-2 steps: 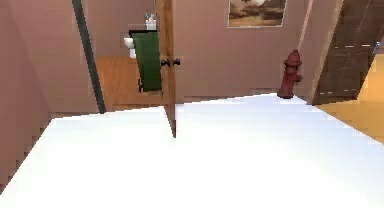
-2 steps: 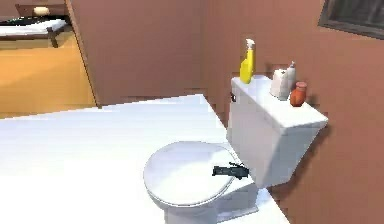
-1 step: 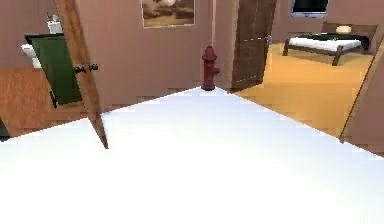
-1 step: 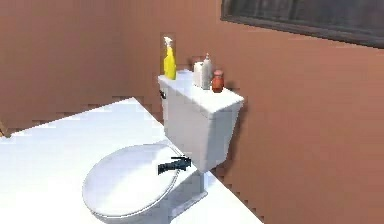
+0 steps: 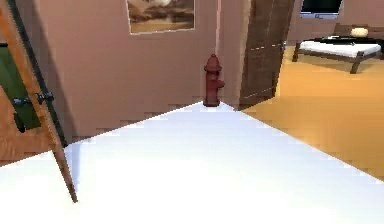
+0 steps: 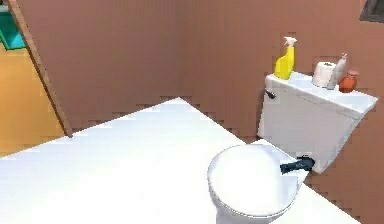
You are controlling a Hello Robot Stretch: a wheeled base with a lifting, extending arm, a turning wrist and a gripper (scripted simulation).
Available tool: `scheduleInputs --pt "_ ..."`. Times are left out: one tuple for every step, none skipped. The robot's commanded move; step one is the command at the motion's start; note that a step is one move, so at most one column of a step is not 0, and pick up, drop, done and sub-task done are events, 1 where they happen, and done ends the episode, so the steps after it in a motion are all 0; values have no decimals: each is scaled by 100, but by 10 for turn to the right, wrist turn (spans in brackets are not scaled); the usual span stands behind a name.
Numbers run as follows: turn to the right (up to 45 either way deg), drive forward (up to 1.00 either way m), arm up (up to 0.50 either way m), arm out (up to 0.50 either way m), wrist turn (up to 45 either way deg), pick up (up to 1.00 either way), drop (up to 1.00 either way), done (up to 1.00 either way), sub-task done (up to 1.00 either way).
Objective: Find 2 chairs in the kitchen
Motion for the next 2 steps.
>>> scheduleInputs --pt "360 0 0 0 0 0 0 0 0" --pt "0 100 0 0 0 0 0 0 0"
